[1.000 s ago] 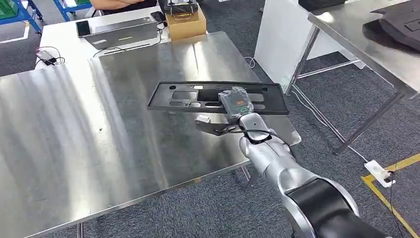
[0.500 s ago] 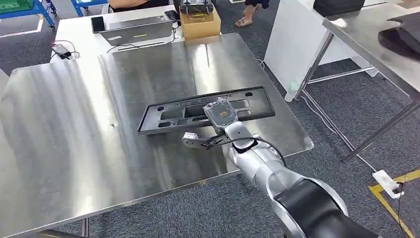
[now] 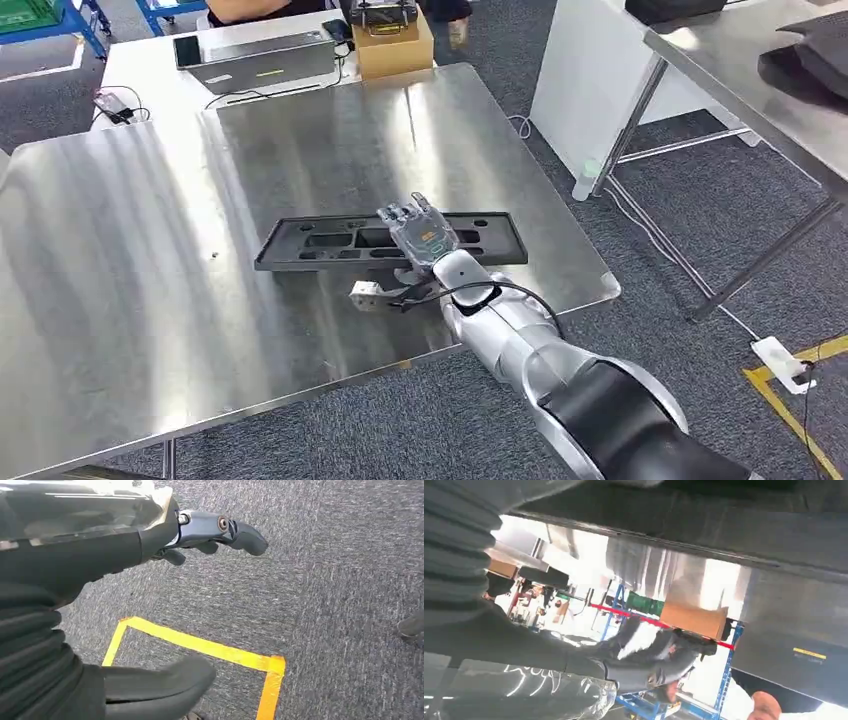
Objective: Take the parts from the cabinet and place them on the table.
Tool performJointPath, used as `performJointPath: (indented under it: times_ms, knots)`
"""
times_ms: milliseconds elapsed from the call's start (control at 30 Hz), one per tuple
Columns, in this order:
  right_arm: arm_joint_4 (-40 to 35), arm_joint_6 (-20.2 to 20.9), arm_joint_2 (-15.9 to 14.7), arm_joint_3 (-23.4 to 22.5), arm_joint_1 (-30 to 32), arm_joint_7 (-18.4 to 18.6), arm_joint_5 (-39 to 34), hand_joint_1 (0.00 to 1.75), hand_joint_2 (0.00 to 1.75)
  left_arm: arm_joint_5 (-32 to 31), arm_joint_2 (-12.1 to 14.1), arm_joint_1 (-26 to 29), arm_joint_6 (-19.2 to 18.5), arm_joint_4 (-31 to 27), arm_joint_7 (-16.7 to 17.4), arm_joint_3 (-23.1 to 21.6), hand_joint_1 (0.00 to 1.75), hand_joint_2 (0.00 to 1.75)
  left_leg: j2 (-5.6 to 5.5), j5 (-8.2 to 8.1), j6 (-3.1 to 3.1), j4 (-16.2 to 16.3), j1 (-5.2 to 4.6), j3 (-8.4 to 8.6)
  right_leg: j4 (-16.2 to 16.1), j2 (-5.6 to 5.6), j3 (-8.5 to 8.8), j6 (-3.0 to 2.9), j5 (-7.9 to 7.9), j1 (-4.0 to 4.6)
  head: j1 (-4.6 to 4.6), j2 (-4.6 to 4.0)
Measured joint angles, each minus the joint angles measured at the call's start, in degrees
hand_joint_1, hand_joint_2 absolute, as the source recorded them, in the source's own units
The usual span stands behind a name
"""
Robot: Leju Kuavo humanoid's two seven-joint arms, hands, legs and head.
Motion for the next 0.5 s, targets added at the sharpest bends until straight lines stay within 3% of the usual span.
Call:
performJointPath:
  times_ms: [300, 433, 500]
  knots:
    - [0.0, -1.2, 0.0, -0.3, -0.2, -0.5, -1.4, 0.0, 0.0, -0.2, 0.0, 0.0, -0.8, 0.0, 1.0, 0.0, 0.0, 0.0, 0.0, 0.0, 0.01, 0.1, -0.32, -0.02, 0.0, -0.01, 0.06, 0.02, 0.01, -0.24, 0.0, 0.0]
    - [-0.1, -5.2, 0.3, -2.3, -0.3, -5.7, -6.9, 0.0, 0.0, -0.1, 0.0, 0.1, -0.7, 0.0, 1.0, 0.1, 0.0, 0.0, 0.0, 0.0, 0.02, 0.1, -0.39, -0.05, 0.0, -0.02, 0.08, 0.03, 0.02, -0.37, 0.0, 0.0]
    - [-1.9, -9.2, 0.8, -4.9, -0.1, -12.5, -13.2, 0.0, 0.0, 0.0, 0.0, 0.2, -0.5, 0.0, 0.8, 0.4, 0.0, 0.0, 0.0, 0.0, 0.02, 0.1, -0.4, -0.06, 0.0, -0.02, 0.06, 0.03, 0.02, -0.38, 0.0, 0.0]
